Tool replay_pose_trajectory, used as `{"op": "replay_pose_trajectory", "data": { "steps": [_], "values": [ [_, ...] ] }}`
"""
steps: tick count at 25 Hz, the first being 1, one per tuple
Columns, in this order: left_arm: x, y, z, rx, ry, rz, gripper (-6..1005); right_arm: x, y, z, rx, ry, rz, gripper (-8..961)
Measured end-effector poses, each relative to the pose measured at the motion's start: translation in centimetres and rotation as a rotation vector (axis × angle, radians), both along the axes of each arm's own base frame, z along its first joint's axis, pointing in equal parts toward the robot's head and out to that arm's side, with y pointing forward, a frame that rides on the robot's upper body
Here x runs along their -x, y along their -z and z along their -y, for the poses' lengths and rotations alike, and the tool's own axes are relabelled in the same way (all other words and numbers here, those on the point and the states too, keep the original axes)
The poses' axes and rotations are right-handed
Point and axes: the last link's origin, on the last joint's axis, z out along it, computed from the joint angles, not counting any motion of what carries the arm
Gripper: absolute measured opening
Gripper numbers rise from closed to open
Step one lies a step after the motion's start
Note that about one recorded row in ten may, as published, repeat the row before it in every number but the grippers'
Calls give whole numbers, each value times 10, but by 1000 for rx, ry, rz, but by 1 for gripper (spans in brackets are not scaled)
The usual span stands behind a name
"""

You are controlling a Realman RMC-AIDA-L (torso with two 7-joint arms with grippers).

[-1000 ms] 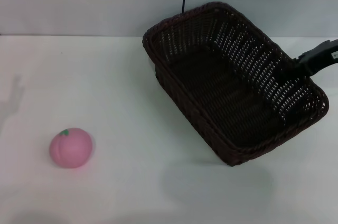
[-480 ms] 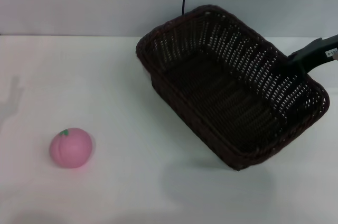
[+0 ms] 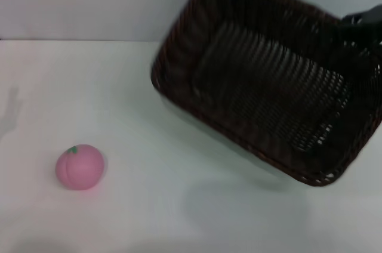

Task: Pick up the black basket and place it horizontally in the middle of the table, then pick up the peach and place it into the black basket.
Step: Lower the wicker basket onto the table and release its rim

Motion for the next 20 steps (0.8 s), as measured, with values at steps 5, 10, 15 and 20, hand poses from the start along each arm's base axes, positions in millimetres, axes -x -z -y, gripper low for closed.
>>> {"op": "replay_pose_trajectory", "data": {
  "steps": [5, 10, 15, 20],
  "values": [
    [0, -1, 0, -2, 2, 7, 734, 4, -22, 12, -23, -98, -109, 197],
    [-1, -1, -2, -3, 6, 7, 730, 14, -31, 24, -11, -314, -111, 196],
    [-2, 0, -3, 3, 13, 7, 727, 30, -29, 26, 7, -510, -86, 197],
    [-7, 4, -4, 13, 34, 24, 723, 43, -17, 22, 39, -639, -33, 197]
  ]
}}
